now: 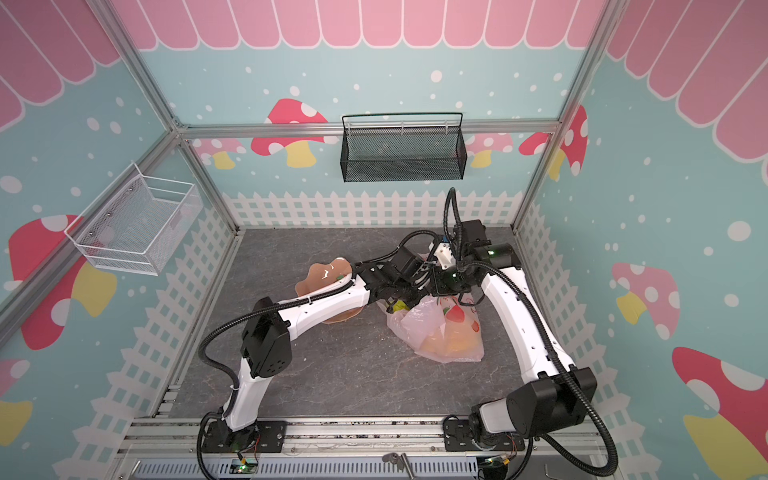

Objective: Place the fruits into the plastic bag
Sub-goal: 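Lower the pear into the bag and open the left gripper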

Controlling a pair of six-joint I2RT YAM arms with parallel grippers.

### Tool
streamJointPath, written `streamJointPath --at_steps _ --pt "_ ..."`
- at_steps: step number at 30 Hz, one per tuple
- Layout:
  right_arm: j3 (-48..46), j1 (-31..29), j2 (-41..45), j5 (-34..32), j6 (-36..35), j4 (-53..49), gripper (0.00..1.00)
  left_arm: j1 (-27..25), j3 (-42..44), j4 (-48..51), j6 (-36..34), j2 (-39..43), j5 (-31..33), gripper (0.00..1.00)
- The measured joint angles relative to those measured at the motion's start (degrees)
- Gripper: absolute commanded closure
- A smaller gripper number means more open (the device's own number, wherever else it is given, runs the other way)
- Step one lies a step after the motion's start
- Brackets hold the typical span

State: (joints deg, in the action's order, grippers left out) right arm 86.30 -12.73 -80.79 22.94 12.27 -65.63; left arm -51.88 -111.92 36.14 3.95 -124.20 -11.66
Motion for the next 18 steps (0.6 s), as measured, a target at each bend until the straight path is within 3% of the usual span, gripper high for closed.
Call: streamJointPath --at_steps 7,18 --pt "0.0 0.0 0.0 -0.5 0.0 1.0 1.00 0.3 0.9 -2.4 4.3 0.0 -3.7 0.22" --pt "0.0 -0.3 0.0 1.5 -0.7 1.7 1.00 2.5 4.8 -4.3 6.8 2.9 -7.9 0.20"
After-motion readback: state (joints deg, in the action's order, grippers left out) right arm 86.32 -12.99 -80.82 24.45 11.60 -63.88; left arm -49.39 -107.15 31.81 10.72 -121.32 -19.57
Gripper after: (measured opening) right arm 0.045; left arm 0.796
